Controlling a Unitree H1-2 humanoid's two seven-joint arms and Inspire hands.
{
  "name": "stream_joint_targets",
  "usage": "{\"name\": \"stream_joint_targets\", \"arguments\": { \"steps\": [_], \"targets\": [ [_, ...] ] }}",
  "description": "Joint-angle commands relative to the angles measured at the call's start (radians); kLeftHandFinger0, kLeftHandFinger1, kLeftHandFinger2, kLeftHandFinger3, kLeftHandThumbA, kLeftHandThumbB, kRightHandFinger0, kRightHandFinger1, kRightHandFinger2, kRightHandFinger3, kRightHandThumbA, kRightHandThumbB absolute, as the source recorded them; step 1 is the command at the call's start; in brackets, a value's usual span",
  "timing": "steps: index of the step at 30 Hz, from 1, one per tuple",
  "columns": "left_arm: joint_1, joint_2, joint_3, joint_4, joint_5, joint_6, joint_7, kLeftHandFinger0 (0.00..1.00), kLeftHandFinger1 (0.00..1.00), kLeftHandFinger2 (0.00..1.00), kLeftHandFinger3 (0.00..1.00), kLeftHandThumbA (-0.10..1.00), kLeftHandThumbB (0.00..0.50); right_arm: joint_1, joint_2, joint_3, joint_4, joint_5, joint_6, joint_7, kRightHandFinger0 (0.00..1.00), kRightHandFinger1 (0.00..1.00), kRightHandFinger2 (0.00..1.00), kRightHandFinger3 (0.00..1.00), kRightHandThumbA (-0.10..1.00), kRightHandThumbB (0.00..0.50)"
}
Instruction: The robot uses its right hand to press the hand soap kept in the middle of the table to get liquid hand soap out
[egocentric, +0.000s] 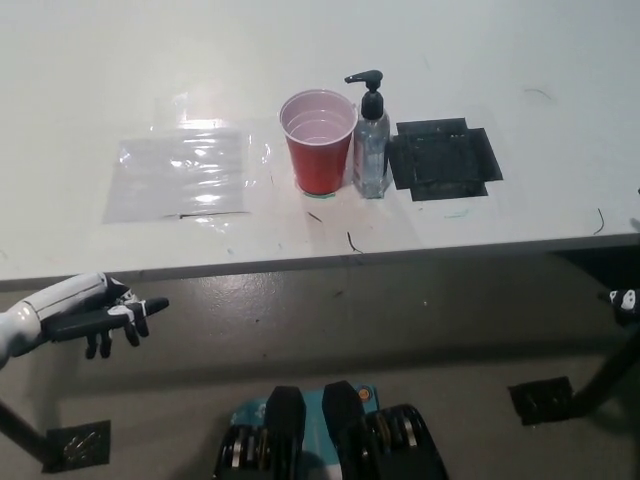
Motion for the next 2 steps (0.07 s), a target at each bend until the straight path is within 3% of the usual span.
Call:
{"name": "stream_joint_targets", "arguments": {
  "steps": [1, 2],
  "targets": [
    [-0.018, 0.006, 0.024, -0.016, -0.004, -0.007, 0.037, 0.25, 0.25, 0.38, 0.51, 0.66, 0.171, -0.04, -0.056, 0.014, -0.014, -0.016, 0.027, -0.009, 1.0, 1.0, 1.0, 1.0, 1.0, 0.272],
    [-0.018, 0.006, 0.024, -0.016, -0.004, -0.007, 0.037, 0.25, 0.25, 0.38, 0.51, 0.66, 0.171, -0.04, -0.056, 0.014, -0.014, -0.016, 0.027, -0.009, 1.0, 1.0, 1.0, 1.0, 1.0, 0.272]
  ]
}}
